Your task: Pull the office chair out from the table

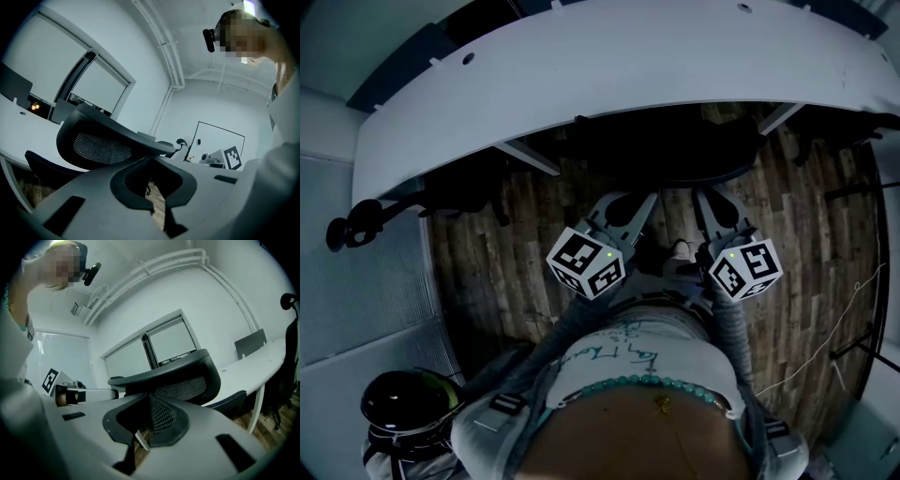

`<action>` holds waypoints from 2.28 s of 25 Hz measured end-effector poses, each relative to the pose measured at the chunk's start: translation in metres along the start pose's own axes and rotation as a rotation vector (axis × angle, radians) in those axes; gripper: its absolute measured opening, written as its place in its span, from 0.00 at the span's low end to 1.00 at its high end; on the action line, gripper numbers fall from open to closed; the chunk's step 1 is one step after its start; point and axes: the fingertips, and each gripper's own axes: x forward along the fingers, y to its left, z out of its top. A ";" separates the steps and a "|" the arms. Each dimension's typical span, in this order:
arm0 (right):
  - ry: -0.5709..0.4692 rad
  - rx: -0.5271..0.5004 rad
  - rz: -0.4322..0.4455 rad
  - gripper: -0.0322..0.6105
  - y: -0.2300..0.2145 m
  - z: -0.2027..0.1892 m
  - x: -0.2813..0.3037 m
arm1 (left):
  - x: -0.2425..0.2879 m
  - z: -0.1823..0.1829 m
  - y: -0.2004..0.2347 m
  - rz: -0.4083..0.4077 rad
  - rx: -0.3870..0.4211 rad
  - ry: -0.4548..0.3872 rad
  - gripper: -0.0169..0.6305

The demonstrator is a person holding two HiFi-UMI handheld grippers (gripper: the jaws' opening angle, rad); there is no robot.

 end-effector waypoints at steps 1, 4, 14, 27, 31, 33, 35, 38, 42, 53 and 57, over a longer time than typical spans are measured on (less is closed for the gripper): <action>0.001 -0.003 -0.005 0.08 0.000 0.000 0.000 | 0.000 0.001 0.001 -0.005 0.001 0.000 0.04; 0.001 -0.004 -0.009 0.08 0.001 -0.001 -0.001 | -0.001 0.001 0.002 -0.013 -0.001 0.000 0.04; -0.042 0.074 0.030 0.08 0.001 0.005 -0.010 | -0.004 0.001 0.008 -0.042 -0.109 -0.035 0.05; -0.101 0.281 0.162 0.33 0.010 0.016 -0.012 | -0.008 0.010 0.010 -0.070 -0.309 -0.124 0.28; -0.146 0.376 0.173 0.42 0.010 0.025 -0.008 | -0.006 0.021 0.012 -0.061 -0.332 -0.181 0.35; -0.169 0.406 0.175 0.44 0.010 0.030 -0.006 | -0.005 0.027 0.012 -0.074 -0.376 -0.208 0.38; -0.184 0.426 0.176 0.46 0.009 0.034 -0.002 | -0.001 0.030 0.012 -0.083 -0.400 -0.217 0.41; -0.201 0.467 0.163 0.46 0.005 0.037 0.007 | 0.006 0.033 0.015 -0.084 -0.401 -0.211 0.41; -0.225 0.487 0.133 0.46 -0.005 0.044 0.019 | 0.020 0.040 0.019 -0.087 -0.362 -0.203 0.41; -0.201 0.494 0.188 0.46 -0.008 0.051 0.040 | 0.039 0.043 0.029 -0.115 -0.448 -0.211 0.41; -0.178 0.506 0.211 0.45 -0.008 0.053 0.042 | 0.043 0.044 0.028 -0.125 -0.467 -0.208 0.40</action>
